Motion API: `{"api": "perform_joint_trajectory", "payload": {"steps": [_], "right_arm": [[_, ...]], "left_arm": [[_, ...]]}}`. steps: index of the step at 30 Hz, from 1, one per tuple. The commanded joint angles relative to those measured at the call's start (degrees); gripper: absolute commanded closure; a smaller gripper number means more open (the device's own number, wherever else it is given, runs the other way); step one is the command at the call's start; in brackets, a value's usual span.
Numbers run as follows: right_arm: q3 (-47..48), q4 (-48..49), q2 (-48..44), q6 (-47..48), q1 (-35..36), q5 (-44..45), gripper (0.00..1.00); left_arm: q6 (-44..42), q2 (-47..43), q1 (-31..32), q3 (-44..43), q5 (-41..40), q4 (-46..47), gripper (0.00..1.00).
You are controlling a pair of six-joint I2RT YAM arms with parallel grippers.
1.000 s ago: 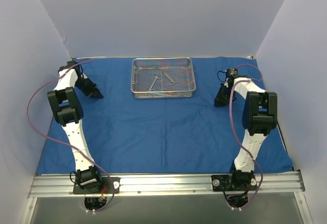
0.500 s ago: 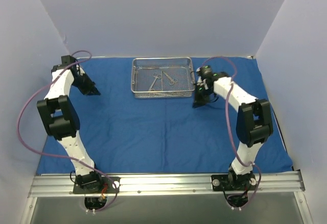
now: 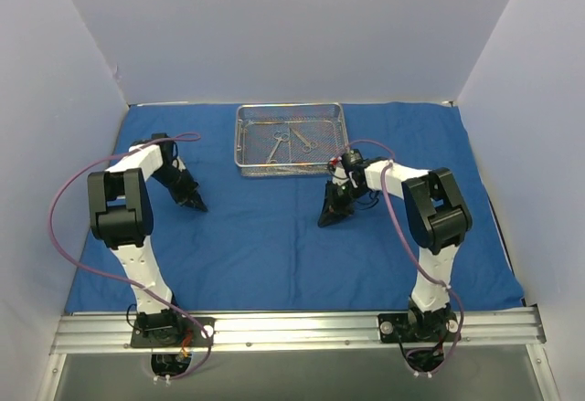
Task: Open and lay out the surgical kit
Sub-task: Smooth out the surgical kit at the center of the board.
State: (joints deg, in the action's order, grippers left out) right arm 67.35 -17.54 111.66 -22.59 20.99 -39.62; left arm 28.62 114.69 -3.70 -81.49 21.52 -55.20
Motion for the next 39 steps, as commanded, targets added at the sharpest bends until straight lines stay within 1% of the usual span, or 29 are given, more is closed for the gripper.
{"api": "perform_joint_trajectory", "payload": {"steps": [1, 3, 4, 6, 7, 10, 11, 13, 14, 15, 16, 18, 19, 21, 22, 24, 25, 27, 28, 30, 31, 32, 35, 36, 38, 39], "right_arm": [[-4.2, -7.3, -2.8, 1.1, -2.4, 8.3, 1.0], [-6.4, -10.5, -4.4, 1.2, -4.6, 12.9, 1.0], [-7.7, -11.5, -6.2, 1.2, -7.2, 17.7, 1.0], [-8.1, -13.3, -8.6, 1.8, -9.5, 20.0, 1.0], [-7.7, -15.7, -11.6, 2.5, -10.1, 23.8, 1.0], [-2.2, -21.6, -15.4, 3.7, -8.3, 27.5, 1.0], [1.0, -22.9, -15.7, 3.8, -7.4, 27.2, 1.0], [3.7, -23.6, -16.3, 3.5, -2.6, 24.0, 1.0], [4.8, -23.1, -16.2, 2.5, -0.6, 20.0, 1.0], [5.9, -20.7, -15.9, 1.8, 3.1, 17.1, 1.0], [5.6, -18.9, -14.6, 1.2, 4.9, 13.5, 1.0], [3.3, -13.9, -12.5, -0.3, 8.8, 5.3, 1.0], [2.4, -13.1, -10.1, -0.3, 9.6, 3.8, 1.0], [-0.6, -11.1, -8.0, -0.6, 10.2, 0.7, 1.0], [-4.1, -9.5, -6.9, -0.6, 9.9, 0.9, 1.0], [-7.5, -8.1, -7.0, -1.0, 9.6, 2.7, 1.0], [-10.6, -8.0, -7.8, -2.0, 9.2, 5.6, 1.0], [-13.6, -8.7, -9.5, -2.7, 6.5, 7.1, 1.0], [-14.7, -9.7, -12.2, -3.2, 5.5, 10.3, 1.0], [-16.4, -12.6, -15.1, -3.1, 1.5, 14.8, 1.0], [-16.3, -16.1, -18.1, -2.8, 0.2, 16.8, 1.0], [-15.0, -18.5, -19.5, -2.2, -2.1, 21.6, 1.0], [-10.0, -26.3, -25.5, -1.8, -4.6, 27.4, 1.0], [-6.0, -29.0, -26.7, -1.9, -7.7, 30.1, 1.0], [-2.9, -29.9, -29.0, -2.4, -12.0, 31.5, 1.0], [-1.5, -29.3, -29.1, -1.7, -17.0, 32.7, 1.0]], "left_arm": [[-0.6, 1.2, -2.6, 0.3, -5.0, -2.6, 0.98], [-1.2, 1.4, -3.6, 0.6, -6.9, -2.8, 0.98], [-1.5, 1.4, -4.8, 1.0, -7.7, -3.1, 0.98], [-2.8, 0.1, -6.0, 1.2, -7.5, -3.1, 0.98], [-3.1, -0.8, -6.1, 1.2, -8.0, -3.2, 0.98], [-4.3, -5.7, -6.0, 0.0, -12.4, -4.5, 0.98], [-4.4, -6.9, -5.8, -0.4, -12.9, -5.3, 0.98], [-4.2, -11.3, -5.7, -0.2, -13.0, -6.0, 0.98], [-3.8, -12.8, -5.6, 0.4, -12.7, -5.9, 0.98], [-3.4, -15.4, -5.4, 2.1, -12.4, -5.5, 0.97], [-3.3, -16.3, -5.3, 3.3, -12.3, -5.0, 0.97], [-2.7, -15.8, -5.6, 7.8, -11.6, -3.3, 0.97], [-2.8, -14.7, -6.2, 8.9, -10.4, -3.2, 0.97], [-3.6, -11.7, -7.2, 10.8, -9.5, -2.1, 0.98], [-3.8, -11.1, -8.0, 12.0, -9.5, -1.8, 0.98], [-4.7, -9.6, -9.1, 12.6, -9.1, -1.1, 0.98], [-5.0, -9.1, -10.1, 12.8, -9.1, -0.9, 0.98], [-5.9, -7.3, -10.7, 12.3, -9.3, -1.5, 0.98], [-6.1, -6.8, -11.0, 12.1, -9.4, -1.7, 0.98], [-6.2, -6.1, -11.4, 12.1, -9.4, -1.8, 0.98], [-6.1, -6.0, -11.5, 12.2, -9.2, -1.8, 0.98], [-6.0, -6.1, -11.6, 11.8, -9.3, -2.4, 0.98], [-5.2, -9.5, -11.5, 10.7, -10.4, -2.7, 0.98], [-4.5, -12.3, -11.2, 9.3, -10.5, -2.9, 0.98], [-3.8, -14.5, -10.6, 7.0, -11.0, -3.9, 0.98], [-3.1, -15.8, -9.9, 5.3, -10.9, -3.8, 0.98]]}}
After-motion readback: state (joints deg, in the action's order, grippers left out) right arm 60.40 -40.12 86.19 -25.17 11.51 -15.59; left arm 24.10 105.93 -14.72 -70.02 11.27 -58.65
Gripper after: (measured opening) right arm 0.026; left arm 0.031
